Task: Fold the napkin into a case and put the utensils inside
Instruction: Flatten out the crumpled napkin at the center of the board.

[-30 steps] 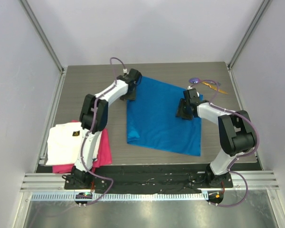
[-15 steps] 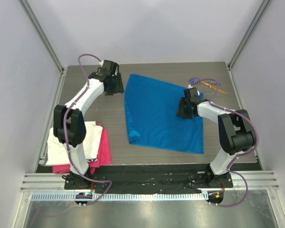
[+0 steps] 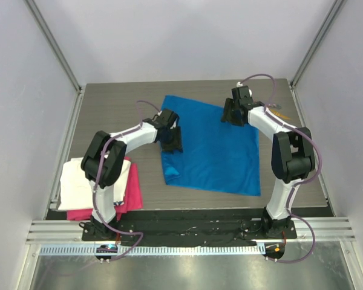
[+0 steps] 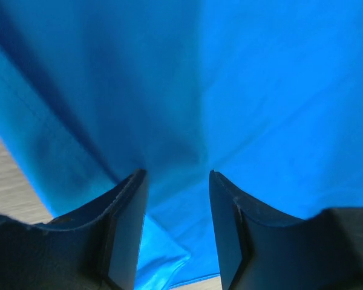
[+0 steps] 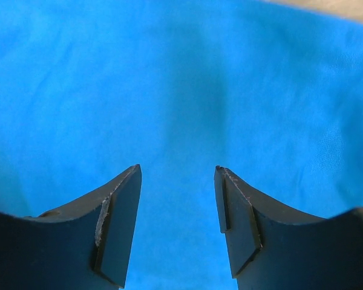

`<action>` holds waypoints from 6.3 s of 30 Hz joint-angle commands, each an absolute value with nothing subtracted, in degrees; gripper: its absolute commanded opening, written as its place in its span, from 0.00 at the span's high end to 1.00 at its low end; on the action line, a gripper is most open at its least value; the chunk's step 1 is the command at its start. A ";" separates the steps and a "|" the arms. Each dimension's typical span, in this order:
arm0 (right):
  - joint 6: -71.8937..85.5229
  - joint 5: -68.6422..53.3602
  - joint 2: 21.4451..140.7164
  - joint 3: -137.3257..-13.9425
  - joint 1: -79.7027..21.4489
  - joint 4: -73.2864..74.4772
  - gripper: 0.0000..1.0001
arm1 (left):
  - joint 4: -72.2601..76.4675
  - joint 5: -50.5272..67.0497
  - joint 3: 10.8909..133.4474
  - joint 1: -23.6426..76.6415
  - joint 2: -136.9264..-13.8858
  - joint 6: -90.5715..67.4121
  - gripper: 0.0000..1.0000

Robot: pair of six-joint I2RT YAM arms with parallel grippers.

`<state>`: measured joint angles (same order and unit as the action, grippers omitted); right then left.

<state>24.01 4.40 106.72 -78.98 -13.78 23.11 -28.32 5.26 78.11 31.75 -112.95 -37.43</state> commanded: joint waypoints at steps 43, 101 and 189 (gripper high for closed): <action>24.70 -22.32 117.70 -89.56 8.00 13.36 0.47 | -12.75 9.94 64.69 34.63 -107.41 -48.16 0.48; 47.81 -33.04 124.79 -83.49 6.86 -10.63 0.16 | -15.12 5.45 50.45 33.84 -97.73 -46.58 0.50; 15.92 -6.27 128.94 -105.28 0.00 14.84 0.28 | -23.73 7.03 66.52 20.14 -92.36 -43.51 0.48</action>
